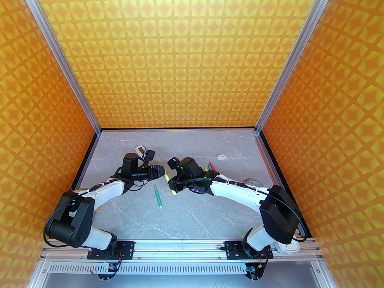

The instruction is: Open the pen caps

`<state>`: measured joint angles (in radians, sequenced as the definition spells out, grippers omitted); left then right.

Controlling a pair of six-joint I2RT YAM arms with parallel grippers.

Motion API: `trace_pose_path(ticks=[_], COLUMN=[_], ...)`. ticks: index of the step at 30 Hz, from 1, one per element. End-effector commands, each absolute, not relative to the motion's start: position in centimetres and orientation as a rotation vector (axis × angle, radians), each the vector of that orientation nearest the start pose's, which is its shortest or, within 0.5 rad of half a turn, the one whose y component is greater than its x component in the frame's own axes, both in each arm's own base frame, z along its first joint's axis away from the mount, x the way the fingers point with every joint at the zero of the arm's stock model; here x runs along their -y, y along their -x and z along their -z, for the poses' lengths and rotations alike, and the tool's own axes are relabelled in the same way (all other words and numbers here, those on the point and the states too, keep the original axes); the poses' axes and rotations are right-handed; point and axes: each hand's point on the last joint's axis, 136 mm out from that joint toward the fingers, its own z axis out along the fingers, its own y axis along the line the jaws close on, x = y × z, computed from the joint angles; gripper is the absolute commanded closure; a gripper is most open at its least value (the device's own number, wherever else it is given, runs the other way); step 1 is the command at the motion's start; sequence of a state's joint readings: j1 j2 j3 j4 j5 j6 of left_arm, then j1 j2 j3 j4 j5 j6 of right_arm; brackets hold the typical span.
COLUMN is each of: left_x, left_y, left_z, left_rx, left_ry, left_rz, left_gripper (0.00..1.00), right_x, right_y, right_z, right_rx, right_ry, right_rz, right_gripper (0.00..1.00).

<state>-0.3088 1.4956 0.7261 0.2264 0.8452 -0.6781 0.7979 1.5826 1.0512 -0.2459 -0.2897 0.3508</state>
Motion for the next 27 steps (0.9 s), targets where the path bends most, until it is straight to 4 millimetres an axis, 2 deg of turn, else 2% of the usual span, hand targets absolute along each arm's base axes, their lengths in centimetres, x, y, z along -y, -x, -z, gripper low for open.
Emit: trace_pose_path(ticks=[1, 9, 21, 24, 27], left_x=[24.57, 24.87, 24.98, 24.97, 25.02], left_y=[-32.60, -32.73, -32.53, -32.55, -32.57], left_z=[-16.49, -16.51, -16.58, -16.72, -16.87], left_rx=[-2.214, -2.206, -2.205, -2.202, -2.198], left_ry=[-0.190, -0.190, -0.192, -0.190, -0.191], left_rz=[1.481, 1.500, 1.510, 1.514, 1.517], left_gripper=[0.54, 0.64, 0.88, 0.91, 0.94], right_x=[-35.38, -35.42, -34.87, -34.73, -34.61], right_y=[-27.20, -27.15, -27.45, -27.53, -27.56], right_z=[-15.28, -14.85, -14.61, -14.49, -14.37], right_rx=[-2.334, -2.344, -2.346, -2.348, -2.349], right_ry=[0.733, 0.742, 0.717, 0.709, 0.705], right_rz=[-0.909, -0.908, -0.867, -0.860, -0.850], right_gripper=[0.92, 0.92, 0.92, 0.91, 0.83])
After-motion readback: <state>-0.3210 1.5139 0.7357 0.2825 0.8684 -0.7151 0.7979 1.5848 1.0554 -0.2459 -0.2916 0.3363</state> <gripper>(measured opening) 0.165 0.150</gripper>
